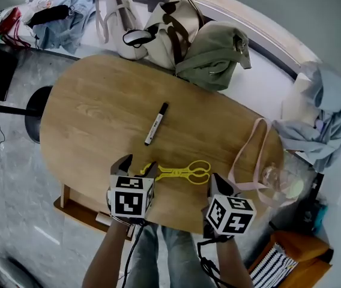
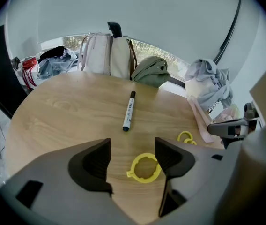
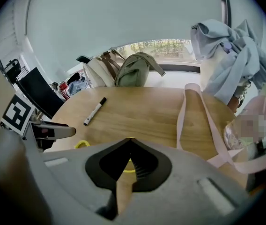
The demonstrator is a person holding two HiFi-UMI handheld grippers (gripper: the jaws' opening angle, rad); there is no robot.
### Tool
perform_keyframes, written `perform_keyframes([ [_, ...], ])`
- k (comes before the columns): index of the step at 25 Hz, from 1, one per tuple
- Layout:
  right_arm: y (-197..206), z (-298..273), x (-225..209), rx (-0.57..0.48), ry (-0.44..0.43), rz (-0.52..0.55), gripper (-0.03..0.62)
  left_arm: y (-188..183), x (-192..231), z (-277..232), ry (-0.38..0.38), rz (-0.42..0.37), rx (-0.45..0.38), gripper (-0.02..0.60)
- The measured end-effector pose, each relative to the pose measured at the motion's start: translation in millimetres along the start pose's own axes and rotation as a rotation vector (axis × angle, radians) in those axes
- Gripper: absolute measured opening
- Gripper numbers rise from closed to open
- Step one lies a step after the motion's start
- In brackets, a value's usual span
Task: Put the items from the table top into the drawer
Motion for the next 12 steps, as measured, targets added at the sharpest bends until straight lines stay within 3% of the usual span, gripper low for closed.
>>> perform_keyframes([
  [12,-37,-27,-16,0.029,-0.021,-0.025,0.005,-64,4,-41,-0.038,-0.07,0.014,0.285],
])
Point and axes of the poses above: the fingertips, and each gripper's own axes: z backward along the fingers, x to its left, y out of its underside, the point moved 3 cm from there along z, backward along the fingers, and after that the axes turned 5 degrees about x, right-handed, at the moved point
